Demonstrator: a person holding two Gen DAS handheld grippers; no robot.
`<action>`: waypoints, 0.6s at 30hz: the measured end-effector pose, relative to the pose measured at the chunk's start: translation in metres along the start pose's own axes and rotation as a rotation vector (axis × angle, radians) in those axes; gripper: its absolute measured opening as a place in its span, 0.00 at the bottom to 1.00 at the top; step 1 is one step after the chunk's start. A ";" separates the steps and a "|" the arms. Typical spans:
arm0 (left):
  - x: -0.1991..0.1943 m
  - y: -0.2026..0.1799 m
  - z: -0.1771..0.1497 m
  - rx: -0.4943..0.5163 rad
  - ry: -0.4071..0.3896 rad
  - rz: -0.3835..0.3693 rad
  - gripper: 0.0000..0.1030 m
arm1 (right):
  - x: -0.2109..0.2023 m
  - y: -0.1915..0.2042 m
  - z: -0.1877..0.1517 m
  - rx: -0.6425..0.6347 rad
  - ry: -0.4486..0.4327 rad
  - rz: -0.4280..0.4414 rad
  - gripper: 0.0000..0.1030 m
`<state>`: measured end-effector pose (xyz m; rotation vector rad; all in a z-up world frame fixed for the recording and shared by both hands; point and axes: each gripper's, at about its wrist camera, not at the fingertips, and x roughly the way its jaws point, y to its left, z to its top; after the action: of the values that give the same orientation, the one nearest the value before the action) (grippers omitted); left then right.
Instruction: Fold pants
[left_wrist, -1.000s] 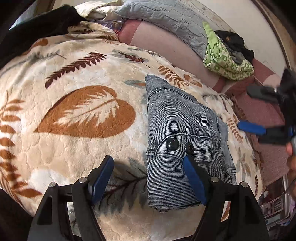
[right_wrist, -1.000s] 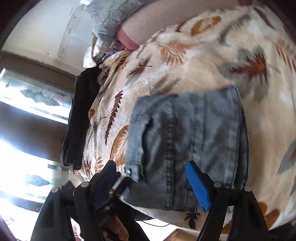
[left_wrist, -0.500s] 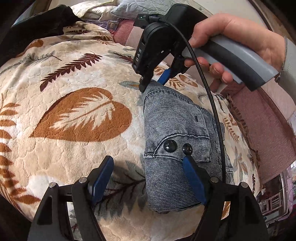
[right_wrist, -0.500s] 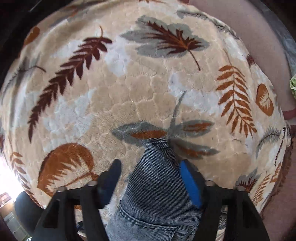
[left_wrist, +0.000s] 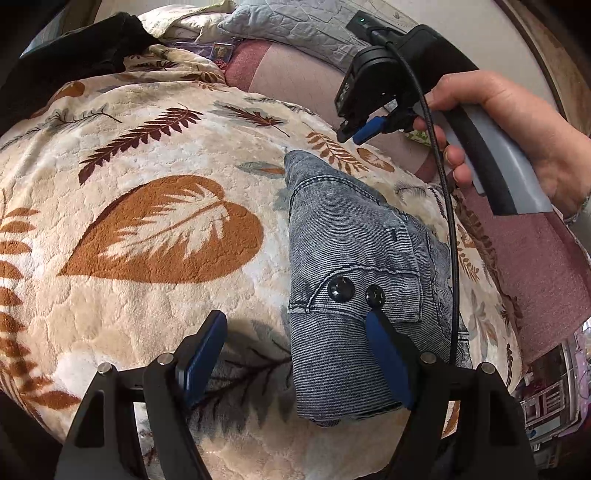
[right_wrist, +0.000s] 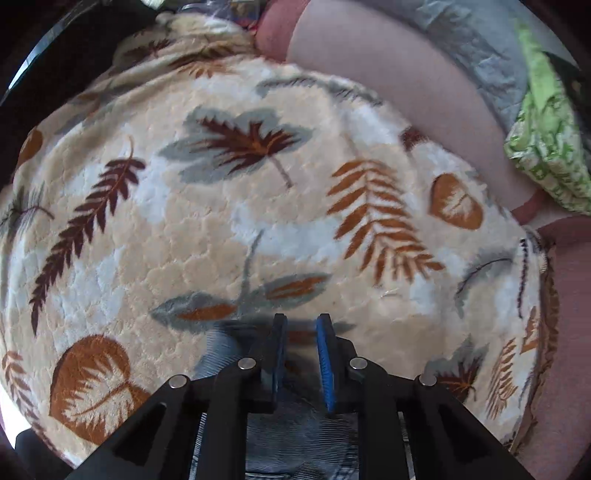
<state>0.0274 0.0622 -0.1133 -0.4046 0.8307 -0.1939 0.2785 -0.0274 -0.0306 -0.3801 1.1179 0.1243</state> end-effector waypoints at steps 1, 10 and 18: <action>0.000 0.000 0.000 0.003 -0.005 0.004 0.76 | -0.007 -0.009 0.000 0.041 -0.011 0.034 0.18; -0.002 0.000 -0.001 -0.002 -0.014 0.011 0.76 | 0.005 0.029 -0.067 0.064 0.151 0.429 0.30; -0.007 -0.004 -0.006 0.026 -0.062 0.021 0.76 | -0.021 -0.008 -0.095 0.162 -0.013 0.529 0.46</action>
<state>0.0178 0.0596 -0.1105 -0.3750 0.7706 -0.1715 0.1902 -0.0667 -0.0458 0.0686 1.1857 0.4978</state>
